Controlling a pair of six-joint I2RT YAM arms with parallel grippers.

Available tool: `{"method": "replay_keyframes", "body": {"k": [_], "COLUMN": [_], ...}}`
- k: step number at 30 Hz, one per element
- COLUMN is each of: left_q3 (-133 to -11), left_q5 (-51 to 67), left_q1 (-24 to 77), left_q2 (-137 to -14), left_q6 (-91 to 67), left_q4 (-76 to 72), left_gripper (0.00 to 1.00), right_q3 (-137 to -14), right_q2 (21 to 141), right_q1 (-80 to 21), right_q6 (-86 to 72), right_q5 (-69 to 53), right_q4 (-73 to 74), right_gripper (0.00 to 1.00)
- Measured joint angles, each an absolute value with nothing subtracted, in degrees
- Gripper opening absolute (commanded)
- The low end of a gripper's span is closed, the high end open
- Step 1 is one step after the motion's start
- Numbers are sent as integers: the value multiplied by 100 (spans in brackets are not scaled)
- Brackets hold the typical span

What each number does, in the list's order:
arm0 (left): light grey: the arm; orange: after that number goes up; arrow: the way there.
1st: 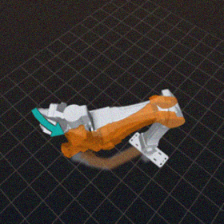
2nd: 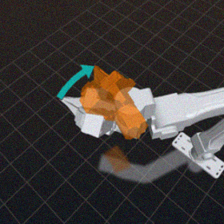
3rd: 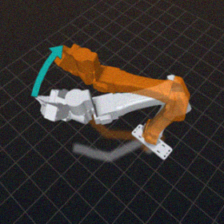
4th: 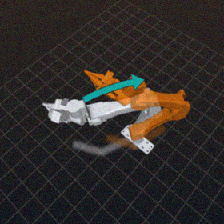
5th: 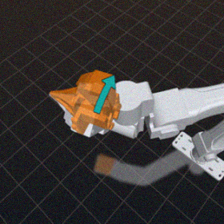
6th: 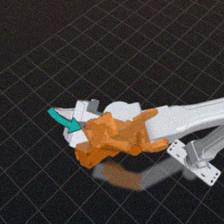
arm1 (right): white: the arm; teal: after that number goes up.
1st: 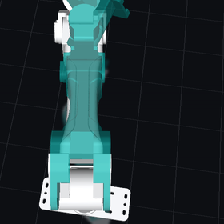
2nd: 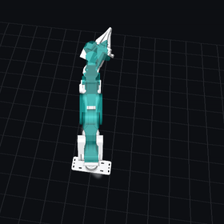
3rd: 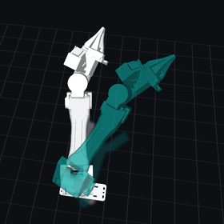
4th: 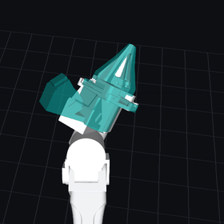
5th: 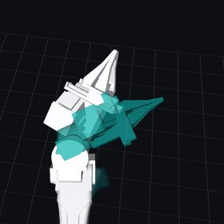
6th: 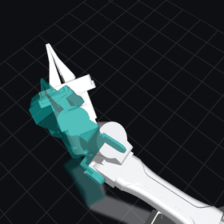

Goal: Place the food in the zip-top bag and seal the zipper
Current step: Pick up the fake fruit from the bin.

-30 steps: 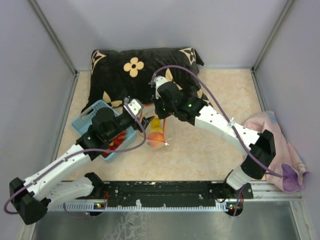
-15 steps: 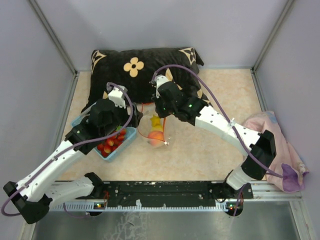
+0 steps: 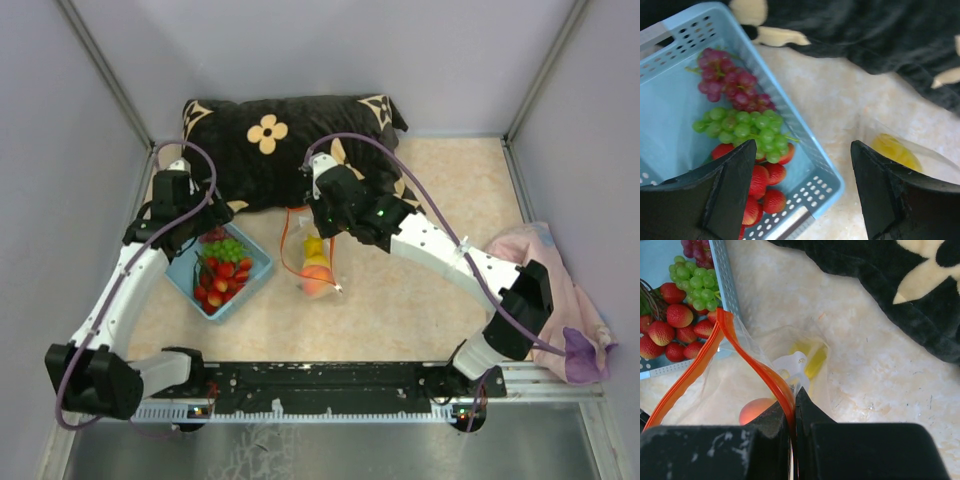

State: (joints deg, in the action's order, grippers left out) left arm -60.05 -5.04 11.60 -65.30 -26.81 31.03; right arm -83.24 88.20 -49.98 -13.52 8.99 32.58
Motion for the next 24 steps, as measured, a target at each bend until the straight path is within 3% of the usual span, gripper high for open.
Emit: {"method": "replay_keyframes", "body": {"k": [10,16,24], "left_q3": [-5808,-5730,-5732], "left_q5": [-246,-303,-585], "left_q1": [-115,-301,-473], "left_q2": [-7651,-8226,-8949], "left_q6": [-2867,-3336,-3822], "left_q4": [2947,2563,2040], "left_gripper": [78,70,71], "right_q3": [-8324,-8324,-8289], "right_q2": [8820,8820,8820], "right_q1": [-4995,-4971,-4932], "right_q6": [-1151,-1041,-1002], "right_q5": [902,897,864], "right_q4": [3258,3258,3227], "right_gripper": [4,4,4]}}
